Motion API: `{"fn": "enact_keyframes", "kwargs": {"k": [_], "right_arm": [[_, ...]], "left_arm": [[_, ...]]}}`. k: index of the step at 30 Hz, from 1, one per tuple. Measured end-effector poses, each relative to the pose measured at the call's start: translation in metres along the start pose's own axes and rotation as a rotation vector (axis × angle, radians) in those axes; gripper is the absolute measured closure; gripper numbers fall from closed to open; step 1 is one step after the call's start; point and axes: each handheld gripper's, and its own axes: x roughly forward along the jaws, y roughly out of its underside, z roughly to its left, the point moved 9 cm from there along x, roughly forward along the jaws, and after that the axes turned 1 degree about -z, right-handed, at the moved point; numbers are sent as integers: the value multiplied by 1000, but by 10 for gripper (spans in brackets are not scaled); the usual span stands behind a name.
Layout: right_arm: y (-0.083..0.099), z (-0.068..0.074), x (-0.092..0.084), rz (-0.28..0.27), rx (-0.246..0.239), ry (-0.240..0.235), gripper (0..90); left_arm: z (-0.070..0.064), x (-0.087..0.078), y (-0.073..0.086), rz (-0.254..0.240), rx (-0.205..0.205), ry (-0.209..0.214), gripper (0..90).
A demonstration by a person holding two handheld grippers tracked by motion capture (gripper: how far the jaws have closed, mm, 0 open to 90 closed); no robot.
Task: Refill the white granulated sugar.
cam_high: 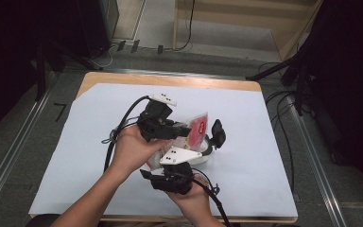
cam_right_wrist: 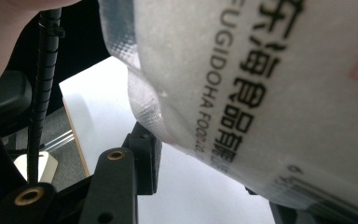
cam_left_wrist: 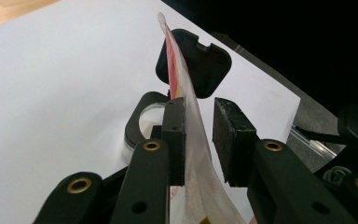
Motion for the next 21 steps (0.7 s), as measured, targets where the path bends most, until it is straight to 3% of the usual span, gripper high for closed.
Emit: {"fn": "enact_keyframes", "kwargs": {"k": [21], "right_arm": [[0,0,0,1,3,1,567]], "left_arm": [[1,0,0,0,0,-4,755]]}}
